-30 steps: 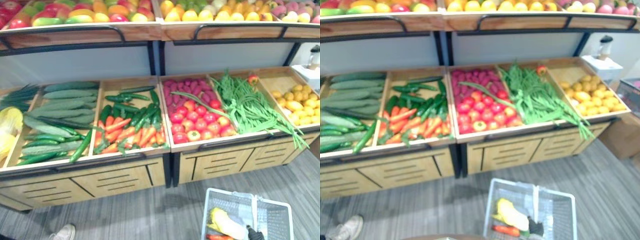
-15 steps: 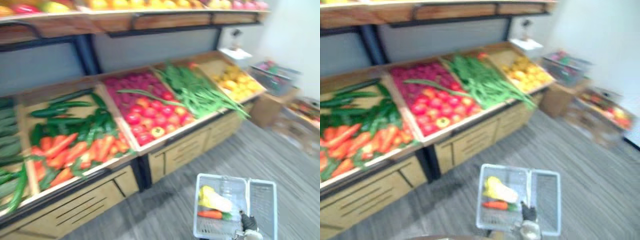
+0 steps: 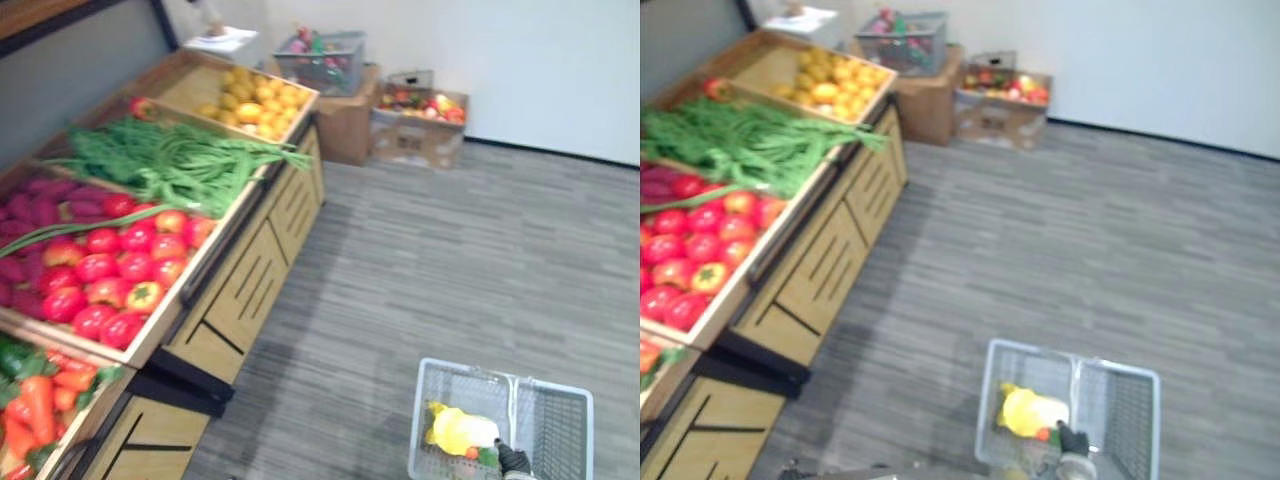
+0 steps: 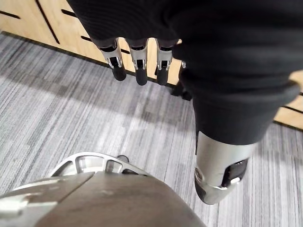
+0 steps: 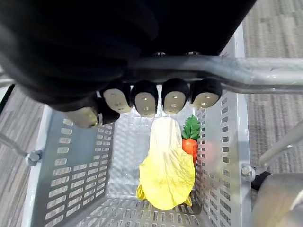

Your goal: Pick vegetable in the basket

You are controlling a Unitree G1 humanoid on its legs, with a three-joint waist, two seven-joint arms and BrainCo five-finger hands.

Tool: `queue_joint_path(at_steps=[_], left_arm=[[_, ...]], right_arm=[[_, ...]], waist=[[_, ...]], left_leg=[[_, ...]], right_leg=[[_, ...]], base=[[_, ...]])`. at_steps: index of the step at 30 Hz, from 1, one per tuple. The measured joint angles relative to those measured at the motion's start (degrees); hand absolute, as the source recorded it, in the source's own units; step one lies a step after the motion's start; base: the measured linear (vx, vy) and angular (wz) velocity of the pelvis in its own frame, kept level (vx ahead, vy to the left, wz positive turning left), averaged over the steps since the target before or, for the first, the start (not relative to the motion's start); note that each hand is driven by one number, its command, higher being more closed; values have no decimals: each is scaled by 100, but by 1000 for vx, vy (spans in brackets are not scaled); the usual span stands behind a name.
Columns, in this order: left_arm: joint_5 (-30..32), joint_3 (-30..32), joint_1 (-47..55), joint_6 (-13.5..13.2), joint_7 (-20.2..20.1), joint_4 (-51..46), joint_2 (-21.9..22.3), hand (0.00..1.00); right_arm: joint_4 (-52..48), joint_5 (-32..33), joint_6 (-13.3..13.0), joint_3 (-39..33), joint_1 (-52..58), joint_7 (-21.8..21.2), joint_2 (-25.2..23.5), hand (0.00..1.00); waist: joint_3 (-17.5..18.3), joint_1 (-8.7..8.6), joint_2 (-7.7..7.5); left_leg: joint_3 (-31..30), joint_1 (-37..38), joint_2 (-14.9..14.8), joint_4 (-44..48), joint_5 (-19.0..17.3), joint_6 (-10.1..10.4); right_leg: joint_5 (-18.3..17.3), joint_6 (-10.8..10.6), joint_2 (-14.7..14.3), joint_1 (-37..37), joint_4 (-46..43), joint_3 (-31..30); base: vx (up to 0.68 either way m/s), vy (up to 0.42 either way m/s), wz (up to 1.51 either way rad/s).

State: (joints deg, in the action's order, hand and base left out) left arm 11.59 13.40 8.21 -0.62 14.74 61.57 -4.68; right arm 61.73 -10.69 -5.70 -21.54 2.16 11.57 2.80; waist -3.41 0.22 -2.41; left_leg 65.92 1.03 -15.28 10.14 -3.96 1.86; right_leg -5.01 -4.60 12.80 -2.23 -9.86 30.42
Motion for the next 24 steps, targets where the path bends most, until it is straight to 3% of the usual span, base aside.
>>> queue_joint_path(at_steps=[5, 6, 8, 9, 10, 12, 13, 14, 16, 17, 19, 24], left_arm=[[-17, 79, -114, 1, 65, -16, -37, 0], [-32, 165, -115, -2, 93, -50, 1, 0], [-252, 262, -80, -11, 181, -55, 99, 0], [-414, 280, -79, -28, 237, -67, 150, 0], [-489, 294, -76, -55, 276, -79, 230, 0], [-646, 280, -54, -162, 301, -101, 323, 0], [-645, 273, -62, -190, 298, -105, 341, 0], [-642, 270, -69, -198, 293, -105, 322, 0], [-585, 213, -204, -203, 291, -118, 248, 0], [-412, 215, -271, -203, 299, -124, 192, 0], [-107, 206, -298, -181, 320, -107, 113, 0], [101, -57, -242, -171, 321, 3, 53, 0]], right_arm=[[16, 65, -15, 78, 38, -34, -84, 100], [16, 64, -43, 129, 40, -55, -52, 100], [12, 58, -89, 184, 45, -64, 43, 100], [-14, 55, -133, 173, 35, -67, 106, 100], [1, 60, -138, 146, 8, -68, 195, 100], [18, 74, -134, 64, 8, -72, 287, 100], [16, 94, -136, 40, 7, -70, 288, 100], [19, 160, -138, -11, 7, -66, 283, 100], [59, 208, -138, -53, -4, -52, 226, 100], [115, 215, -142, -54, -90, -47, 152, 100], [115, 215, -176, -41, -126, -8, 42, 100], [114, 207, -216, 193, -110, -2, 85, 100]], waist=[[-40, -114, 107], [-81, -119, 155], [-171, -117, 211], [-194, -110, 254], [-206, -83, 295], [-219, 13, 371], [-237, -5, 414], [-235, -10, 409], [-221, -34, 369], [-299, -17, 241], [-323, 2, 142], [-285, 12, 135]], left_leg=[[-58, 84, -875, 1455, -255, 1], [-319, 117, -1107, 1867, -242, 2], [-1441, -34, -1191, 2325, -116, -15], [-2608, -353, -919, 2390, -236, 128], [-3529, -412, -385, 1947, -466, 318], [-4892, -397, 419, 953, -591, 377], [-5274, -396, 588, 559, -506, 370], [-5459, -295, 655, 395, -594, 471], [-5713, -310, 793, 18, -764, 412], [-5677, -414, 890, 3, -747, 382], [-5642, -455, 1005, -15, -737, 353], [-5570, -252, 1111, -273, -735, 325]], right_leg=[[47, -71, -353, 346, 548, -294], [45, -68, -439, 411, 599, -497], [42, -57, -497, 465, 624, -942], [64, -53, -421, 420, 606, -1246], [93, -89, -307, 322, 563, -1504], [223, -179, -264, 164, 628, -2025], [265, -245, -314, 133, 677, -2156], [303, -300, -367, 110, 822, -2243], [578, -406, -330, 84, 1233, -2300], [736, -427, -246, 12, 1343, -2330], [793, -475, -148, -12, 1396, -2334], [792, -482, -107, 33, 1433, -2365]], base=[[-80, -73, -47], [-144, -40, -83], [-113, -12, -106], [-64, 91, -110], [-57, 126, -133], [-56, 192, -127], [-47, 246, -92], [-7, 209, -49], [31, 158, -13], [0, 153, 0], [0, 121, 1], [59, 14, -7]])
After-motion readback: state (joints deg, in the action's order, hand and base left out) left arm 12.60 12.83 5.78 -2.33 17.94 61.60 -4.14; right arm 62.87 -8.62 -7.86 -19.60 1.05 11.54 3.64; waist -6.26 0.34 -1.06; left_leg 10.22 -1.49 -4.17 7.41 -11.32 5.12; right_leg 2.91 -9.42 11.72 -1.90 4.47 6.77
